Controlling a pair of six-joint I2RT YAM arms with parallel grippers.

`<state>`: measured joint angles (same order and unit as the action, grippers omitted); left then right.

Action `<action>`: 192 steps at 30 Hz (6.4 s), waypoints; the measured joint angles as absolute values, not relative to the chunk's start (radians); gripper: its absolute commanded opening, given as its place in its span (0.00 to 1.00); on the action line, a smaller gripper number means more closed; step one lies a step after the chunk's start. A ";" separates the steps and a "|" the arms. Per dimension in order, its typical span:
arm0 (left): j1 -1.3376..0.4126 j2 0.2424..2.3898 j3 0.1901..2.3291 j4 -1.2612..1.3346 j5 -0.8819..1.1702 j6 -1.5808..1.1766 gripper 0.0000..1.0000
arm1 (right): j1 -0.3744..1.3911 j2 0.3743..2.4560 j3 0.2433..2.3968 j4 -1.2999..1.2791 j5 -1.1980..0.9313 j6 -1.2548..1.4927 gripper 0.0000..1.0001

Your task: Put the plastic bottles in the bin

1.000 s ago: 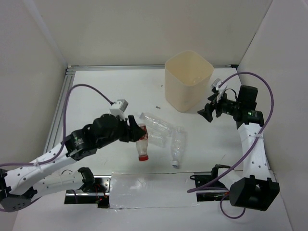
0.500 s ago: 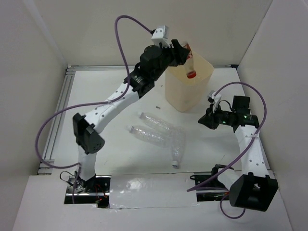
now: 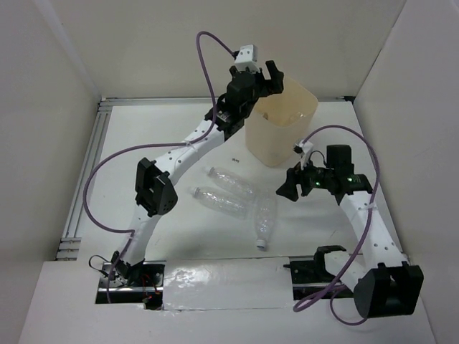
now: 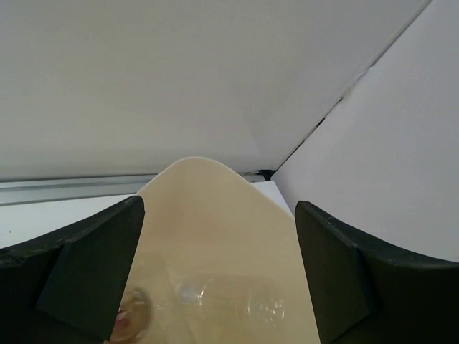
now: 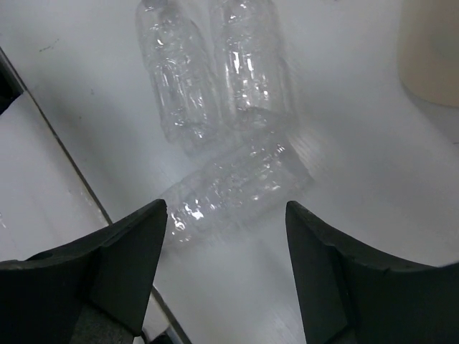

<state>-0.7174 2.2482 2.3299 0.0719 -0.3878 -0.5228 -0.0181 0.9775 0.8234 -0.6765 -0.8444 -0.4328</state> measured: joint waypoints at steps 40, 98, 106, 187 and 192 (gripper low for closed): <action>-1.039 0.701 0.602 -0.551 -0.528 -1.134 0.97 | 0.368 1.308 0.728 -0.746 -0.621 -1.974 0.99; -0.799 1.498 0.690 0.080 -0.299 -1.396 0.91 | 0.023 1.631 1.626 -0.271 -0.900 -0.566 1.00; -0.808 1.570 0.747 0.097 -0.297 -1.394 0.63 | 0.016 1.539 1.547 -0.399 -1.030 -0.619 1.00; -0.664 1.462 1.423 0.153 -0.265 -0.593 0.89 | 0.325 1.377 1.024 -0.368 -0.710 -0.702 0.99; -0.557 1.013 0.977 0.092 -0.334 -0.638 0.92 | 0.491 1.505 1.055 -0.299 -0.558 -0.607 0.98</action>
<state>-0.5568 1.0134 0.9771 0.0921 -0.3336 -0.6376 0.4911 1.5051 1.0554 -0.2993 -0.5575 -0.6075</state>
